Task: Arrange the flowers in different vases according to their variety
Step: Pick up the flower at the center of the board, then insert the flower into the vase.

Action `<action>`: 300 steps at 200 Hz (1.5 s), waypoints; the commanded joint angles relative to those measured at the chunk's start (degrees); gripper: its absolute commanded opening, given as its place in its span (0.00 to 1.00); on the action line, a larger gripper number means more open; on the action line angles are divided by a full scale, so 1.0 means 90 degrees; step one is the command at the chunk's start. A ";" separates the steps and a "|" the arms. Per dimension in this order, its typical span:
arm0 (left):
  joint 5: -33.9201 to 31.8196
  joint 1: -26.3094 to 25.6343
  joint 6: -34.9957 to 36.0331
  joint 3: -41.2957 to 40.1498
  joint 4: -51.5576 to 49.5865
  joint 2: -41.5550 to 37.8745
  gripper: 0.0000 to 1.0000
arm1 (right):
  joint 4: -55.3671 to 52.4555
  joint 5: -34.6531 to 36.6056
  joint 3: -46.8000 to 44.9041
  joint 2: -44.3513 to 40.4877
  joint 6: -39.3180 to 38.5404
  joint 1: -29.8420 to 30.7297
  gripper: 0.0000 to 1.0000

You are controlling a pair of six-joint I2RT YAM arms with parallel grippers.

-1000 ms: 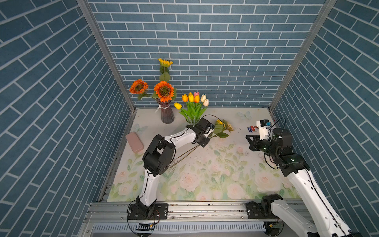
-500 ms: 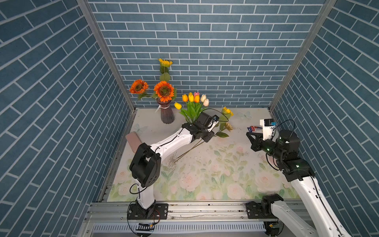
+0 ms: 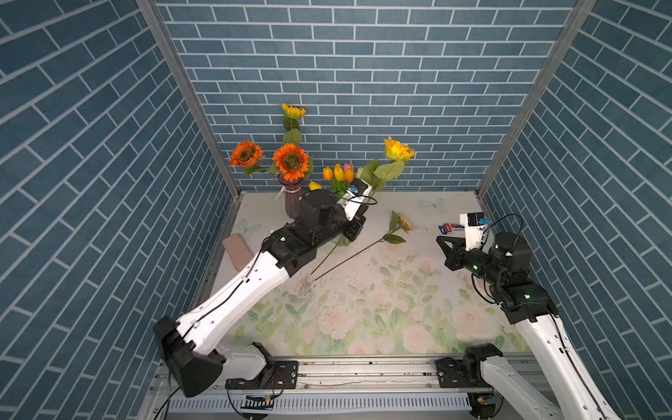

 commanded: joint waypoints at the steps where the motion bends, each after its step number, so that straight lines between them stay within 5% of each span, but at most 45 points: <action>1: -0.0212 -0.0021 -0.0084 -0.0480 0.1039 -0.0714 0.00 | 0.0111 -0.0130 -0.0063 -0.0053 -0.0190 0.0001 0.00; 77: -0.1106 0.0366 0.0250 -0.1572 0.2865 -0.2514 0.00 | 0.0271 -0.0387 -0.0039 0.0155 -0.0228 0.0001 0.00; 175: 0.1081 0.4537 -0.1373 -0.0102 0.3819 -0.1459 0.00 | 0.0492 -0.0619 -0.0092 0.0443 -0.0245 0.0002 0.00; 231: 0.2174 0.7077 -0.3529 0.0173 0.5331 -0.0877 0.00 | 0.0587 -0.0649 -0.0073 0.0665 -0.0254 0.0004 0.00; 265: 0.2137 0.7558 -0.4252 -0.0331 0.6366 -0.0712 0.00 | 0.0668 -0.0695 -0.0074 0.0793 -0.0219 0.0000 0.00; 300: 0.2132 0.8090 -0.5798 -0.0962 0.8146 -0.0164 0.00 | 0.0598 -0.0727 0.0009 0.0901 -0.0321 0.0002 0.00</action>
